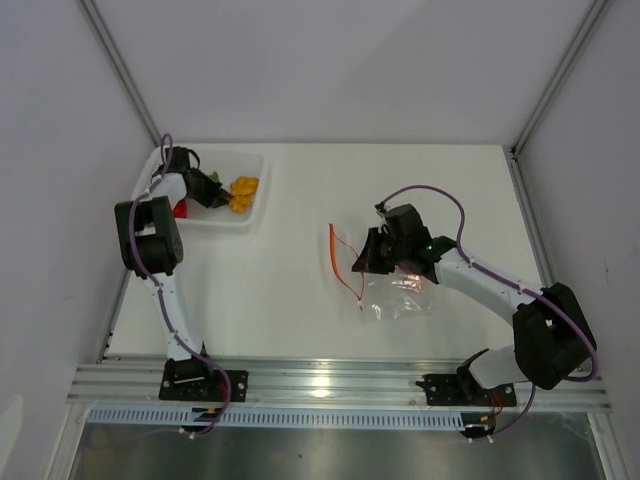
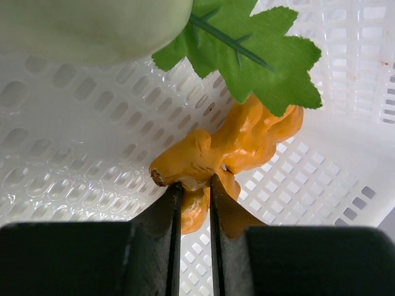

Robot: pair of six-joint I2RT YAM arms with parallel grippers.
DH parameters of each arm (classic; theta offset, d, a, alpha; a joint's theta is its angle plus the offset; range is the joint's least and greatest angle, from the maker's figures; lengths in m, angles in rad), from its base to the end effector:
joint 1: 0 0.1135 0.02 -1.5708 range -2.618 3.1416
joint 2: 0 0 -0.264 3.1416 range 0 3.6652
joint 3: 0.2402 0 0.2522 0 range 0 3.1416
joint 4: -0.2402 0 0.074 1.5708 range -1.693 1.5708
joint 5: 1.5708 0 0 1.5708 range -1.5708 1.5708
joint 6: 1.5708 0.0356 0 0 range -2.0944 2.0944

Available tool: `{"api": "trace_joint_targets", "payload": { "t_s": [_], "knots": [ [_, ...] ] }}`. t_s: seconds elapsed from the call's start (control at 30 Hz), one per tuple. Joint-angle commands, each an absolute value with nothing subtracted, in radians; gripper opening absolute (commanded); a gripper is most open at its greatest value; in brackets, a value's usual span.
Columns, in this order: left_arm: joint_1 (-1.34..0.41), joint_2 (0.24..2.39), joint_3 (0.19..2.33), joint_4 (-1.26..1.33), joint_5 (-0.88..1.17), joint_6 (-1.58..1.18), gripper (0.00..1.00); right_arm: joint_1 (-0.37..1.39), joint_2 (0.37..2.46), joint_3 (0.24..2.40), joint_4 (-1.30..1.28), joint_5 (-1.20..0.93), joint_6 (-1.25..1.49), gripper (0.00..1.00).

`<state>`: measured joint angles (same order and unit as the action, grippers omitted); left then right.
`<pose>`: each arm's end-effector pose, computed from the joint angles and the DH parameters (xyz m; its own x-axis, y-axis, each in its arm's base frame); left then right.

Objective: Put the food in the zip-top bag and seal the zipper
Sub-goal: Pick up the fake vegetable from the bin.

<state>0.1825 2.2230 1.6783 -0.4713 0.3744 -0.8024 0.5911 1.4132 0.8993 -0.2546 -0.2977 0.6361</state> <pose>0.4717 0.0738 0.1566 -0.5957 -0.7904 -0.1426 -0.5867 0.5495 -0.5948 0.2425 0.1753 0.2310 -0.8848 0.0902 -0.4572 -0.2266 0.7741 0.5911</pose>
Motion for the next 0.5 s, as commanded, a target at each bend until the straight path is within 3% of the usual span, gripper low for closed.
{"api": "trace_joint_targets", "payload": {
  "t_s": [0.0,0.47],
  "knots": [
    [0.176,2.172,1.631,-0.454,0.365,-0.785,0.01,0.586,1.402,0.911,-0.224,-0.310,0.637,0.00],
    [0.176,1.984,1.453,-0.321,0.434,-0.844,0.01,0.586,1.397,0.917,-0.238,-0.308,0.630,0.00]
  ]
}}
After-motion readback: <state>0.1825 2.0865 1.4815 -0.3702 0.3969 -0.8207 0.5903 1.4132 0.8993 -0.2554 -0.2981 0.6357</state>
